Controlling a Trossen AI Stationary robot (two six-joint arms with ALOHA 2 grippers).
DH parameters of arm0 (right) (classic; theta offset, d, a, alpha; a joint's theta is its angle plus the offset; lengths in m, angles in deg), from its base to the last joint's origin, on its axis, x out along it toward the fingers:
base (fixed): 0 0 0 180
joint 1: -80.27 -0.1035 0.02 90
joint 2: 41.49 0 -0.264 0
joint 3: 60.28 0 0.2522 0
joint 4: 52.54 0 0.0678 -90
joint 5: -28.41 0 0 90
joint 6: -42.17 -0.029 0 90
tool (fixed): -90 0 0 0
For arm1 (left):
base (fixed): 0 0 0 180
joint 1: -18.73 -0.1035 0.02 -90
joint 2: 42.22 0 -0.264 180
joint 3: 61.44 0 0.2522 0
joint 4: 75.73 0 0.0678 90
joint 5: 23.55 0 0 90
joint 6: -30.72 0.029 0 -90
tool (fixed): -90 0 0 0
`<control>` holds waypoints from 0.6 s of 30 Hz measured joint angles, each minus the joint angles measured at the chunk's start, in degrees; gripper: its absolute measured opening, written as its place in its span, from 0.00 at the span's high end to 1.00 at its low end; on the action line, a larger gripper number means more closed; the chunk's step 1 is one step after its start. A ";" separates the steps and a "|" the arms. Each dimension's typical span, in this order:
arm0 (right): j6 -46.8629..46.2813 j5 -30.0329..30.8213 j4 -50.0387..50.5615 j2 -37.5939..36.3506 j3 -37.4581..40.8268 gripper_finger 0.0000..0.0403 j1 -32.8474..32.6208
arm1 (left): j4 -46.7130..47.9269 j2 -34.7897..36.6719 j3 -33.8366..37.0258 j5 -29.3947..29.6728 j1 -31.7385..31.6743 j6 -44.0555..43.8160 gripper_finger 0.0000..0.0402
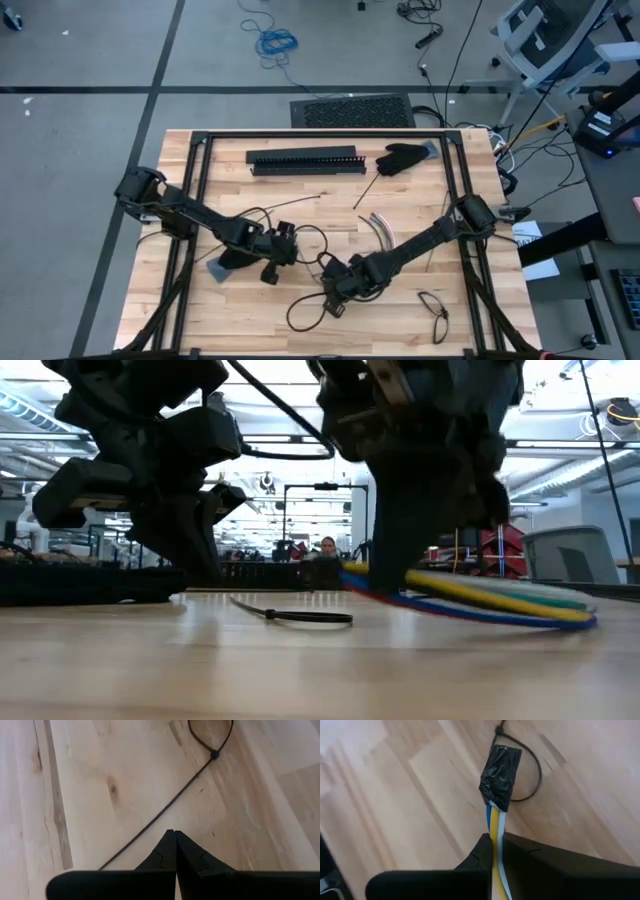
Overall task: Ziptie cables
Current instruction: Wrap the cable wires using a zip tie
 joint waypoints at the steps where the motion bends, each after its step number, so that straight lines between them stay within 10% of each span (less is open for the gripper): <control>1: 0.00 0.02 0.14 -0.03 -0.52 0.97 -0.01 | -0.21 0.00 0.00 0.01 0.00 0.01 1.00; 18: 0.60 -4.93 1.94 0.91 -1.17 0.80 0.68 | -1.59 0.00 -0.04 1.24 0.00 0.06 1.00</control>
